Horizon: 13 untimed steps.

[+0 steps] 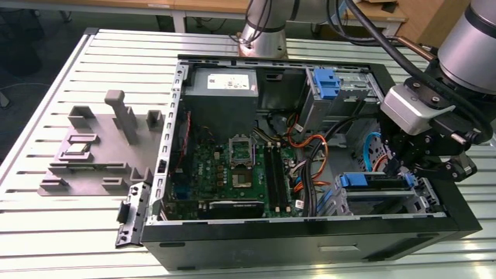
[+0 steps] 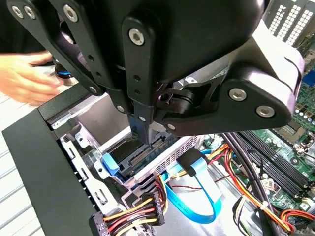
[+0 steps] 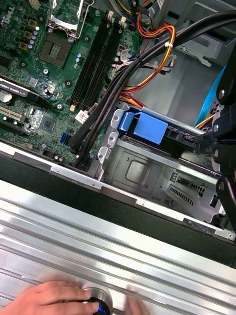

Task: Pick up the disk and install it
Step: 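Insert the first disk wire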

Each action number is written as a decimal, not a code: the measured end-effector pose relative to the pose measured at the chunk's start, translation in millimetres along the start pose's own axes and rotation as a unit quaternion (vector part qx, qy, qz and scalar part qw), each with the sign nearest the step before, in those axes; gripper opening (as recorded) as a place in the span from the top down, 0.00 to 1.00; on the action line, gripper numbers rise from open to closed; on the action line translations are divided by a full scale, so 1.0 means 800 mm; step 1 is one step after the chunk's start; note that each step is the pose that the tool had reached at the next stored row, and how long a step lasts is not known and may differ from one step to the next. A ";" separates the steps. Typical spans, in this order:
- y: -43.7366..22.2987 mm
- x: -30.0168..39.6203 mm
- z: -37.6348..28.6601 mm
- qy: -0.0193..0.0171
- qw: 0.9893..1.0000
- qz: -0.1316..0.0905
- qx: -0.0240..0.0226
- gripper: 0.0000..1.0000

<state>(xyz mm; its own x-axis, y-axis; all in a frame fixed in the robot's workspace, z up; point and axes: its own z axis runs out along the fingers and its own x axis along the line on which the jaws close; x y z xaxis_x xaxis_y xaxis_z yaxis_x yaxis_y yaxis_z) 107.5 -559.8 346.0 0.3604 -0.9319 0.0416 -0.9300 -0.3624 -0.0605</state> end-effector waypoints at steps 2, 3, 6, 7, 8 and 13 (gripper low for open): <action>0.0000 0.0000 0.0000 0.000 1.000 0.000 0.000 0.90; 0.0000 0.0000 0.0000 0.000 1.000 0.000 0.000 0.90; -0.0002 0.0000 0.0001 0.000 1.000 -0.002 0.000 0.90; -0.0003 0.0000 0.0000 0.000 1.000 -0.006 0.000 0.90; -0.0003 0.0001 0.0000 -0.001 1.000 -0.010 0.000 0.90; -0.0009 0.0004 -0.0079 -0.001 1.000 -0.014 0.001 0.90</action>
<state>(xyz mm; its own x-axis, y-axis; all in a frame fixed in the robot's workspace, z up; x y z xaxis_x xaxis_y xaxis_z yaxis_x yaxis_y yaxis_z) 107.8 -559.7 352.3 0.3858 -0.9217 0.0413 -0.9198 -0.3877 -0.0610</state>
